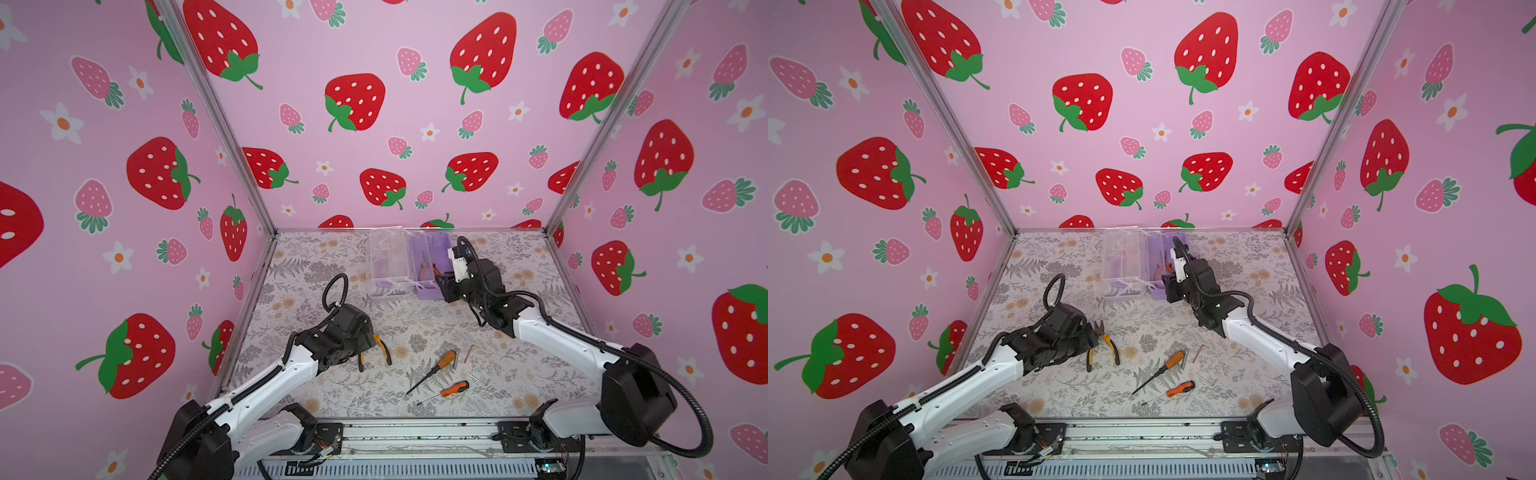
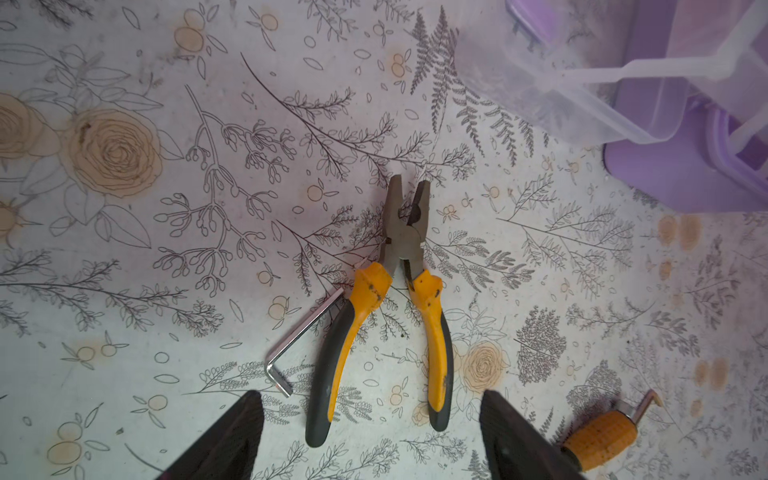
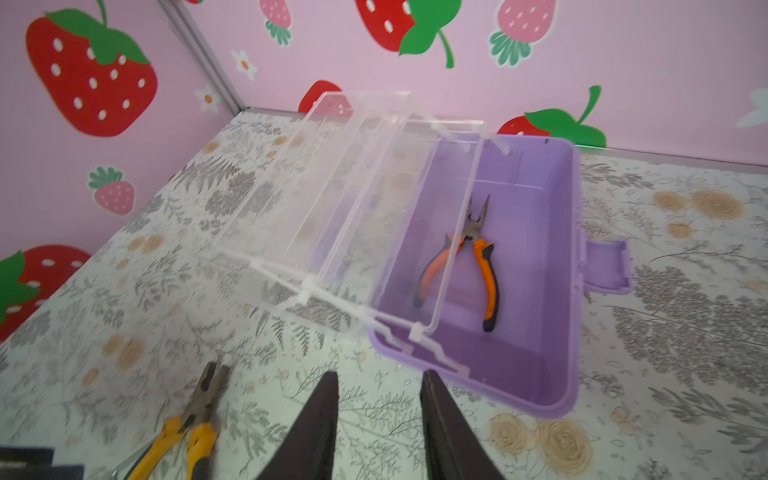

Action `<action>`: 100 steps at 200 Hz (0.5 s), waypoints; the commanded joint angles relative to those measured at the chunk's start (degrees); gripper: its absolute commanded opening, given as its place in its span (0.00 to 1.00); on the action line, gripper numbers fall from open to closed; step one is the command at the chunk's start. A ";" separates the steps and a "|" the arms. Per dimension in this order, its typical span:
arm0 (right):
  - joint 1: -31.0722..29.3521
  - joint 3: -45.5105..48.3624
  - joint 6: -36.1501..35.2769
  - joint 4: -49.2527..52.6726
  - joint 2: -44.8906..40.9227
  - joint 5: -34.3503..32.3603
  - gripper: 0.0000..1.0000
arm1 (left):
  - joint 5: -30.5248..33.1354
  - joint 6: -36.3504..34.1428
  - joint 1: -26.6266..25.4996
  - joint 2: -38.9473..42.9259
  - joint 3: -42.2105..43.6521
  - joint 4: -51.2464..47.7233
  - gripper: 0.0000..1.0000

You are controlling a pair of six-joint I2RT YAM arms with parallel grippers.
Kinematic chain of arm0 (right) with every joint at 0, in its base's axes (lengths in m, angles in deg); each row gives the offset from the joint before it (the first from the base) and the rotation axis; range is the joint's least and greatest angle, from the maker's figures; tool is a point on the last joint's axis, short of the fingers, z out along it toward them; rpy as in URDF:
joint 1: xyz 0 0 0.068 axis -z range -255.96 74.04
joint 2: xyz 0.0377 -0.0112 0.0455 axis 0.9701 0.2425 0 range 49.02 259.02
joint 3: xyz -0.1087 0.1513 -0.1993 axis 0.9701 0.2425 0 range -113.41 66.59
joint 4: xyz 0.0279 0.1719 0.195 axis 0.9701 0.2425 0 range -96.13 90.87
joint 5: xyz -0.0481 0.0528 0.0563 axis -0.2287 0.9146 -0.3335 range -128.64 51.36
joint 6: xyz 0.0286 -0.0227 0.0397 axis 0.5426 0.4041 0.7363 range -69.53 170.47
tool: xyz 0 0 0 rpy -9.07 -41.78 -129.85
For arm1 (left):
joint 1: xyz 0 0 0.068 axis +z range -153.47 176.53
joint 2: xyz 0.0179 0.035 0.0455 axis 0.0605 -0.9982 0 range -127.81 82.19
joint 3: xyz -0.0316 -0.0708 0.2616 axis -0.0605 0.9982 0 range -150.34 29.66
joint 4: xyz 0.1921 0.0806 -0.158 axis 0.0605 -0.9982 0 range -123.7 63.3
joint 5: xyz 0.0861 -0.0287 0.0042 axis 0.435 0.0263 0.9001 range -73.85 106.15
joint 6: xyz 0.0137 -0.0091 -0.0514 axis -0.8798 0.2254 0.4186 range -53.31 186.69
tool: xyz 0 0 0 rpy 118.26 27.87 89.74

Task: Pack the tool kit
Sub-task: 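Reach both grippers to the yellow-handled pliers on the table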

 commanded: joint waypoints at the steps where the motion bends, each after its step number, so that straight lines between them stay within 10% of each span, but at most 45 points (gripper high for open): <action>1: -3.72 2.91 -1.71 -1.01 -2.75 -1.37 0.38 | 3.17 -0.07 -0.54 -0.70 0.95 -1.88 0.84; 100: -19.68 12.35 5.12 -2.14 -0.89 -5.25 0.50 | -0.03 -3.27 -0.34 -8.89 1.02 2.94 0.86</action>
